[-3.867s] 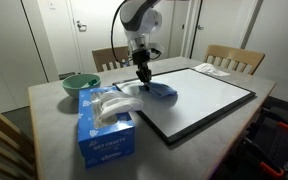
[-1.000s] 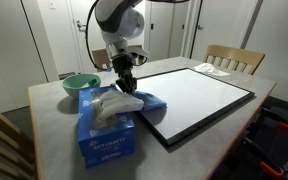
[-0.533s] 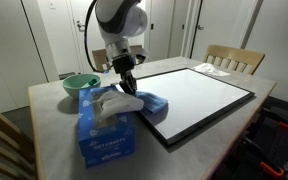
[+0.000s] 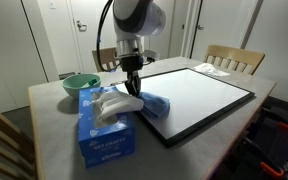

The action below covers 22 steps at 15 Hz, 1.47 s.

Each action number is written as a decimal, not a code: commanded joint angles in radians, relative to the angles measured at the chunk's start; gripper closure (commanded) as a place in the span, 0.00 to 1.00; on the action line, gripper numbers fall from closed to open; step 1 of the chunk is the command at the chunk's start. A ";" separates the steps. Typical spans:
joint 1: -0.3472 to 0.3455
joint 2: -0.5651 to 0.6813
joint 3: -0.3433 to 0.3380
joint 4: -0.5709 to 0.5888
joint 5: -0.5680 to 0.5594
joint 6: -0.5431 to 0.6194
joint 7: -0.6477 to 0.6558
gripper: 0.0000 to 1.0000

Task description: Use the cloth to wipe the whiteboard

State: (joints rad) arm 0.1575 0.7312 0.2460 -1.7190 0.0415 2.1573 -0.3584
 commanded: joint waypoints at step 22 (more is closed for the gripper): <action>-0.021 -0.050 0.041 -0.132 0.262 -0.007 0.239 0.98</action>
State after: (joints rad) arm 0.1456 0.7134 0.2894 -1.7848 0.2508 2.1542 -0.1581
